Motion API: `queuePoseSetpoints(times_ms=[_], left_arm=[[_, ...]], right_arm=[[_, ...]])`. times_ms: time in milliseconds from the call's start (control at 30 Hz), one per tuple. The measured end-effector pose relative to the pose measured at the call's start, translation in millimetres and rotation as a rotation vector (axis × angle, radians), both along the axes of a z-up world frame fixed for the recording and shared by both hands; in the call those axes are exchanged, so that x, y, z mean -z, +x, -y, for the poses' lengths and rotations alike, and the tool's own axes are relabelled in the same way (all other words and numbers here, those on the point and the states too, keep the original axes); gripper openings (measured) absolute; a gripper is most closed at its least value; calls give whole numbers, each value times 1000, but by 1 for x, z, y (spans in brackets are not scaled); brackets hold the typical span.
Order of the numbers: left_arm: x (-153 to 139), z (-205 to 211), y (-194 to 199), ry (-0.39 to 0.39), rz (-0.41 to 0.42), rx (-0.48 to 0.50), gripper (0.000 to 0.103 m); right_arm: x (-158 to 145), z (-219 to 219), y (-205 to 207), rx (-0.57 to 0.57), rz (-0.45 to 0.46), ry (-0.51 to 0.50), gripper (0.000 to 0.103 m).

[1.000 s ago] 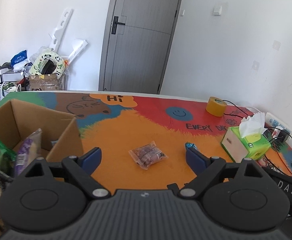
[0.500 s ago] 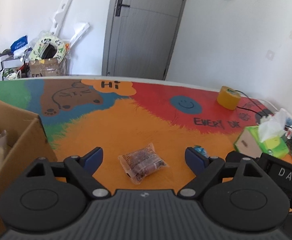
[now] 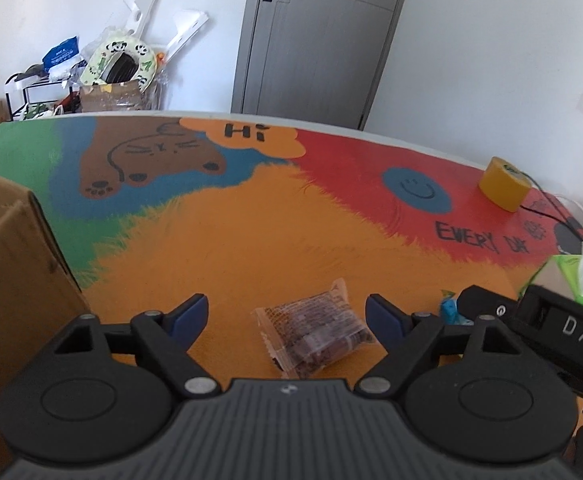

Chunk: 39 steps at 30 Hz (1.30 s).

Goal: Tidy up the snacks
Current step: 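Grasp the brown pastry pack with the left tool while the right tool grasps the blue candy packet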

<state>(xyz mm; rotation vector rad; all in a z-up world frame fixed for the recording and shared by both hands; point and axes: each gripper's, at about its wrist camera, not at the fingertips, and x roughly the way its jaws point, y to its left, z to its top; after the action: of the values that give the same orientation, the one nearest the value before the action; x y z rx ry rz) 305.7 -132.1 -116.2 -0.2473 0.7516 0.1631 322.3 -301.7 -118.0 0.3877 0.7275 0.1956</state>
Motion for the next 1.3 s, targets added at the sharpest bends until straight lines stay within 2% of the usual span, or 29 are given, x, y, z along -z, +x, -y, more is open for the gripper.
queuePoseSetpoints(times_ms=[100, 167, 233, 300, 333, 433, 633, 967, 1200, 1233, 1300], left_arm=[[6, 1, 2, -20, -14, 1, 80], [7, 5, 3, 2, -11, 13, 77], [8, 7, 2, 16, -6, 30, 73], [8, 11, 0, 23, 0, 55, 65], [8, 12, -2, 20, 4, 66, 57], [6, 11, -7, -1, 6, 82, 49], [5, 1, -18, -67, 6, 85, 39], [0, -11, -49, -133, 3, 96, 36], [-14, -13, -76, -120, 56, 107, 33], [-17, -12, -79, -110, 70, 113, 26], [-22, -13, -85, -118, 81, 129, 23]], right_arm=[[4, -5, 6, -6, -7, -17, 74], [6, -5, 8, -14, -17, -15, 70], [8, -6, 8, -24, -20, -7, 60], [8, -7, 7, -36, -22, 5, 42], [9, -7, 6, -40, -25, 3, 36], [8, -9, -1, -50, -17, -7, 31], [9, -10, -20, -53, -9, -3, 27], [11, 2, -57, 3, -11, 43, 25], [9, 8, -80, 34, 6, 84, 23], [7, 9, -84, 37, 15, 92, 23], [4, 9, -91, 42, 31, 105, 23]])
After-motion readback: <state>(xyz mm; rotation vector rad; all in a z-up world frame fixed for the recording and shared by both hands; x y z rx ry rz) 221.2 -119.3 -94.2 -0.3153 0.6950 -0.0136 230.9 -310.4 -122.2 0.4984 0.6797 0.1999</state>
